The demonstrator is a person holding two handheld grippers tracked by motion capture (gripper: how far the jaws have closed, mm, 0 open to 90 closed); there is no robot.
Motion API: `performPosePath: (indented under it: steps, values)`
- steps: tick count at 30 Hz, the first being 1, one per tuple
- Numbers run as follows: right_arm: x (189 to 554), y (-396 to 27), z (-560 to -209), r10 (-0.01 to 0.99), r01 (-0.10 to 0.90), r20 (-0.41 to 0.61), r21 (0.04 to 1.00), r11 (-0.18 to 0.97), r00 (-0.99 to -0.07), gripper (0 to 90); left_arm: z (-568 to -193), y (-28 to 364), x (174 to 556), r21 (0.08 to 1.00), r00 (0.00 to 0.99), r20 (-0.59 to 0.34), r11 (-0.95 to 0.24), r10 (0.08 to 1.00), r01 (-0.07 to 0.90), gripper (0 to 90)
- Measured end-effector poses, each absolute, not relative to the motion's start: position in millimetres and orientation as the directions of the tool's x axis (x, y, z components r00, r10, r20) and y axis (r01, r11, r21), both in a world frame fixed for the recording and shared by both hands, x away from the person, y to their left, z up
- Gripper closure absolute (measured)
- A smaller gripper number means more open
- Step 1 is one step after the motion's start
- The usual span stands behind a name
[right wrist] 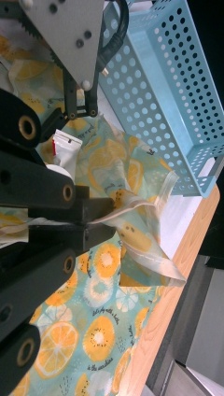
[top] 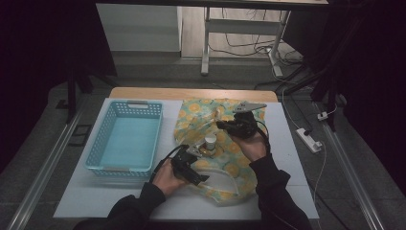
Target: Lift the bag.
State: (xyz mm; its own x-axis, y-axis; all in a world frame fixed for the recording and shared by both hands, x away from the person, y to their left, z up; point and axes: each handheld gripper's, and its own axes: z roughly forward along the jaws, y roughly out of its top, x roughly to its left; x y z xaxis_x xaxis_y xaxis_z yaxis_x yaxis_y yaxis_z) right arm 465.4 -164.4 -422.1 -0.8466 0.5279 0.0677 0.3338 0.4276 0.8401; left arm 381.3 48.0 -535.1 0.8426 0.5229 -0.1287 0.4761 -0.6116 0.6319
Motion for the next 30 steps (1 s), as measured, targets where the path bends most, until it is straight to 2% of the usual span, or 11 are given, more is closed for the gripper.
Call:
performPosePath:
  steps: [4,8,14,16,21,23,25,30]
  values:
    - [465.8,-164.0,-422.7,0.528,0.334,0.069,0.840,0.427,-0.847,89.6,-534.6,46.3,380.3,0.613,0.843,-0.055,-0.649,0.535,0.452,12.6]
    - [466.2,-164.2,-423.4,0.528,0.336,0.068,0.838,0.431,-0.846,89.6,-531.8,49.7,382.4,0.605,0.832,-0.050,-0.646,0.552,0.465,24.9]
    - [466.6,-165.4,-423.1,0.530,0.337,0.070,0.840,0.426,-0.845,89.6,-528.8,50.5,382.1,0.600,0.835,-0.046,-0.653,0.549,0.462,38.4]
    - [466.4,-165.1,-422.8,0.529,0.336,0.068,0.839,0.428,-0.846,89.6,-527.5,49.5,381.0,0.598,0.841,-0.049,-0.659,0.539,0.457,50.6]
    - [466.3,-164.3,-423.6,0.529,0.337,0.068,0.837,0.431,-0.846,89.6,-525.3,50.0,383.4,0.585,0.821,-0.069,-0.644,0.567,0.493,67.8]
    - [466.6,-164.5,-423.9,0.528,0.338,0.070,0.837,0.431,-0.846,89.6,-524.7,49.4,384.4,0.580,0.824,-0.084,-0.645,0.560,0.498,79.7]
    - [467.1,-164.7,-424.4,0.528,0.339,0.071,0.836,0.431,-0.846,89.6,-524.5,47.4,384.2,0.577,0.825,-0.089,-0.646,0.558,0.500,87.4]
    - [467.2,-164.4,-424.6,0.528,0.341,0.072,0.835,0.432,-0.846,89.6,-523.2,46.4,385.1,0.568,0.813,-0.106,-0.636,0.573,0.523,89.2]
